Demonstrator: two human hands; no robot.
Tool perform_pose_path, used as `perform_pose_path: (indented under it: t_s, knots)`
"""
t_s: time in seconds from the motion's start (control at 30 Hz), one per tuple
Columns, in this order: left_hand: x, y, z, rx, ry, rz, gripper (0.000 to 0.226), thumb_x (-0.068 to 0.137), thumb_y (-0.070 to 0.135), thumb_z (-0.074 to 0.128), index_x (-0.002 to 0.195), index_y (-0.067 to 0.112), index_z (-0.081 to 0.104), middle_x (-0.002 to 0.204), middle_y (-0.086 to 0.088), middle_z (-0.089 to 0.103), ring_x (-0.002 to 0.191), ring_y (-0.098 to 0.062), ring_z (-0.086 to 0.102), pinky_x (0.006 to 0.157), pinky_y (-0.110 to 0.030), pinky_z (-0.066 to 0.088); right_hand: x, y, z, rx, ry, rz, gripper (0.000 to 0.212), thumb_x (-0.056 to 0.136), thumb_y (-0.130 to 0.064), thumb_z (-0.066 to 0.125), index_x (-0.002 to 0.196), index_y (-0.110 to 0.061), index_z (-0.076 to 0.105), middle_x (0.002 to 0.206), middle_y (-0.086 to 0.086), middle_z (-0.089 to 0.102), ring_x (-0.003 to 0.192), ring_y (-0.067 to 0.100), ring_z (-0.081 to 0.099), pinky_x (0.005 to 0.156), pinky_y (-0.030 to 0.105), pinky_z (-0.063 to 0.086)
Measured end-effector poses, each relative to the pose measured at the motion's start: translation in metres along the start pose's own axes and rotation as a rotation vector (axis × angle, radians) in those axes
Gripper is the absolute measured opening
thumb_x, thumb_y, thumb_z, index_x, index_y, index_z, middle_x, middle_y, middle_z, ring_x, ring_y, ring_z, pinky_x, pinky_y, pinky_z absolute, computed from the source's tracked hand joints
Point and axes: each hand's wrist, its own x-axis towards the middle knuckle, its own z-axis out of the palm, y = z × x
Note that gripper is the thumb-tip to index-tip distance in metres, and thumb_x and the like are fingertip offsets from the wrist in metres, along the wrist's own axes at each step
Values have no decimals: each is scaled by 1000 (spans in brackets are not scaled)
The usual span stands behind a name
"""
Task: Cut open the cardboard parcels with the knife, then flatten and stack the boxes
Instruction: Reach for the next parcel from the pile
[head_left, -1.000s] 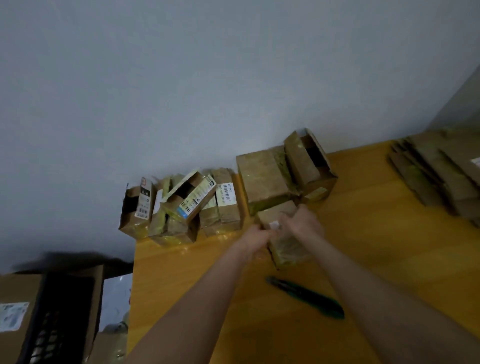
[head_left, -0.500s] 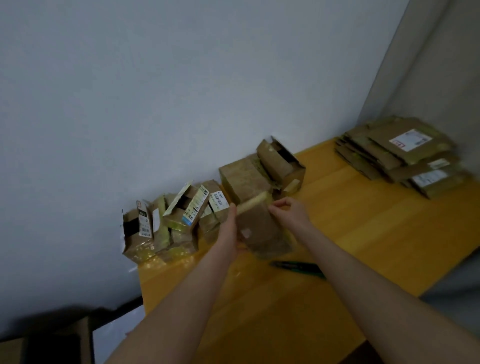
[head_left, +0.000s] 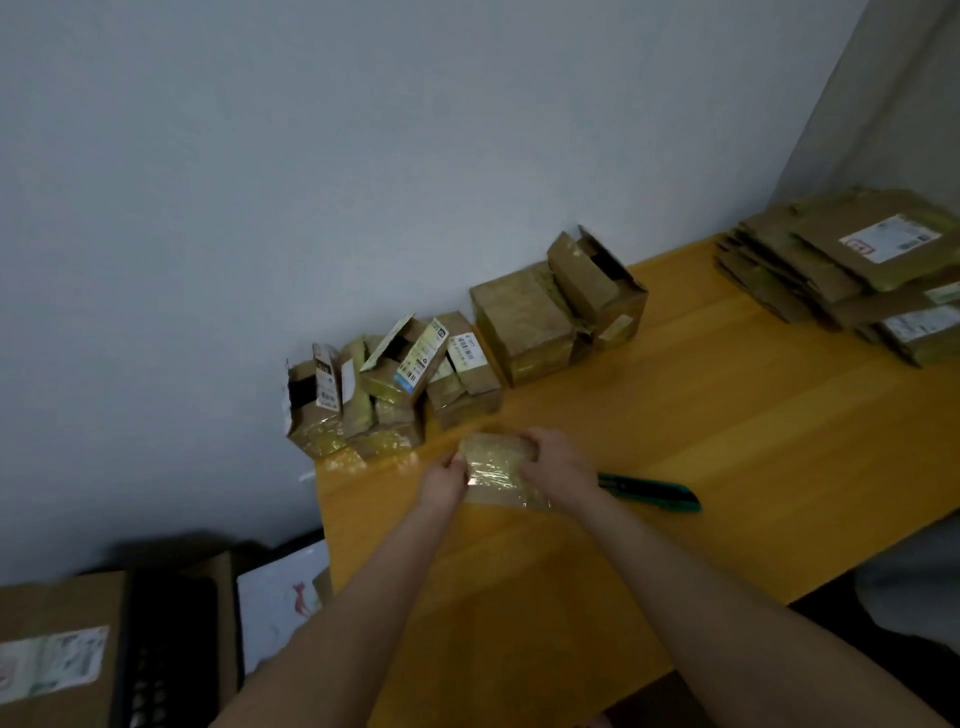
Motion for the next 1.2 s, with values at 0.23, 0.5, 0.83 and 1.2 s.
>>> perform_pose_path:
  t_s: [0.23,0.5,0.83,1.2]
  knots:
    - [-12,-8,-14,1115,-31,652,115,78,52,70,154,16,-8,162,-3,-5,149,-25,-6,121,-48,4,12,-3,11,18,18,-57,46,98,-9,43,136,-33,52,130,7,54,118,27,50,100,41,45]
    - [1,8,5,1364,68,652,100,78,52,69,152,19,11,146,-8,30,136,-31,30,116,-48,23,9,51,-5,167,171,113,36,104,-27,36,134,-14,51,132,9,56,118,27,53,99,34,41]
    - [15,2,-17,1291,-77,485,105,79,60,62,154,28,-3,148,-8,22,138,-33,25,116,-55,18,-2,109,17,-549,20,238,34,99,-17,47,133,-18,49,132,11,50,125,32,45,104,46,38]
    - [2,12,-11,1213,-51,449,104,73,43,78,153,26,15,151,-3,31,138,-29,32,114,-46,29,-8,58,4,183,-53,-8,40,99,-31,50,139,-28,46,101,-1,64,87,19,60,69,33,51]
